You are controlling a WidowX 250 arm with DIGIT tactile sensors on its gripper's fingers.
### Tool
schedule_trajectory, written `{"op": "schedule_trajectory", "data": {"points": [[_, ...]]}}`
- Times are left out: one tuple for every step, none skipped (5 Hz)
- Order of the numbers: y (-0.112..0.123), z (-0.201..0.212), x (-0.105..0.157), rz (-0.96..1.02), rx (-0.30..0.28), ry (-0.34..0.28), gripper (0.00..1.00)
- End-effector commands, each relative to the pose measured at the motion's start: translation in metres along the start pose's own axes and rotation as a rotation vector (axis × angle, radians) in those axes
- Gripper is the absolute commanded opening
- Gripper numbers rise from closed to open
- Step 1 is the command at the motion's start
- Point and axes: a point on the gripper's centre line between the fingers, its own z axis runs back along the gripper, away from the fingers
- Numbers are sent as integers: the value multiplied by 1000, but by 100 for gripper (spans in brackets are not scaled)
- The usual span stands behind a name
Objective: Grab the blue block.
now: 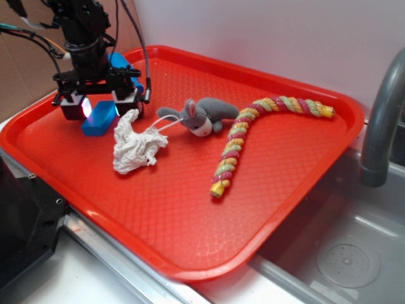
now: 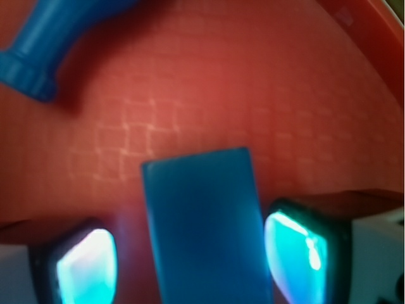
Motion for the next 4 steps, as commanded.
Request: {"op": "schedule_trajectory", "data": {"points": [[9,21,-7,-55,19,-6,0],[8,70,-15,-182,-77,-225,0],[9,120,-22,-322,-205,-295,0],[-10,172,-21,-493,-197,-280,0]]}}
